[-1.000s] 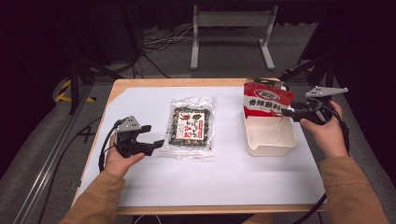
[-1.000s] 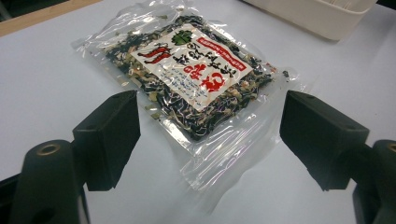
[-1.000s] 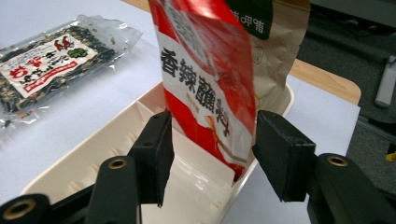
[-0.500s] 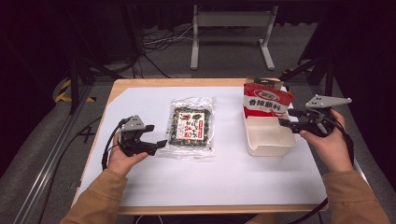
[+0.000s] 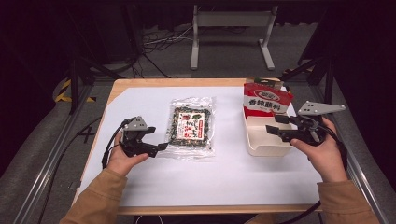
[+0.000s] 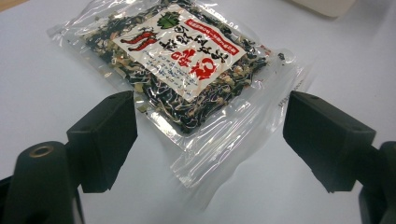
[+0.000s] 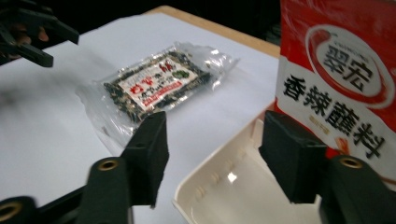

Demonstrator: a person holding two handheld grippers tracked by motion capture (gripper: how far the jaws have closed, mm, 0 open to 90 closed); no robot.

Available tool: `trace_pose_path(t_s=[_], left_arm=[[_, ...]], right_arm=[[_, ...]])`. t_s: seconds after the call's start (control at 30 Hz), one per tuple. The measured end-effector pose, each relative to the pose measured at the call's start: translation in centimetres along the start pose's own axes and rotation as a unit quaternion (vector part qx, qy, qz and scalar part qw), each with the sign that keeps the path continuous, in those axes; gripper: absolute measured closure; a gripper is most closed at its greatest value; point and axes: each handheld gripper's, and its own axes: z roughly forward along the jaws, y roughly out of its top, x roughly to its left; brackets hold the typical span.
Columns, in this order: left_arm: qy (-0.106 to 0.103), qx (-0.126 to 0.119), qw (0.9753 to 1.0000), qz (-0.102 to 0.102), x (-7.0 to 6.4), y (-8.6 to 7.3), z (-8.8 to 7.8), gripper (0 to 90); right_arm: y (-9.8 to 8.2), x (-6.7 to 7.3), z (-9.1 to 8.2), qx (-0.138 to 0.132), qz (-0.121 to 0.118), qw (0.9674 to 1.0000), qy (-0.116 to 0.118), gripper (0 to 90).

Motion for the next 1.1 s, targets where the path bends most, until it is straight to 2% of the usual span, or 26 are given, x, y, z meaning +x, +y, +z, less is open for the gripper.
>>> trace_pose_path(t_s=[0.2,0.3,0.47,0.8,1.03,1.1], left_arm=[[-0.001,0.014,0.9999,-0.008,0.3,0.0,0.0,17.7],[0.010,0.025,0.9996,-0.007,0.1,0.0,0.1,17.4],[0.014,0.022,0.9997,-0.001,0.1,0.1,-0.1,16.9],[0.024,0.016,0.9996,-0.002,0.1,0.1,-0.3,17.2],[0.031,0.017,0.9994,0.001,0.1,0.1,-0.4,18.1],[0.023,0.010,0.9995,0.018,-0.1,0.2,-0.6,17.9]], right_arm=[[-0.2,1.3,0.8,0.006,0.005,0.9998,0.021,39.6],[-0.3,2.0,1.0,0.002,0.005,0.9996,0.027,39.9],[-0.5,2.9,1.3,-0.005,0.007,0.9994,0.033,39.8],[-1.1,5.1,3.2,0.005,-0.012,0.9986,0.052,39.5],[-1.2,6.0,4.0,0.006,-0.019,0.9979,0.062,39.8],[-1.2,6.1,4.3,0.007,-0.020,0.9976,0.066,39.7]])
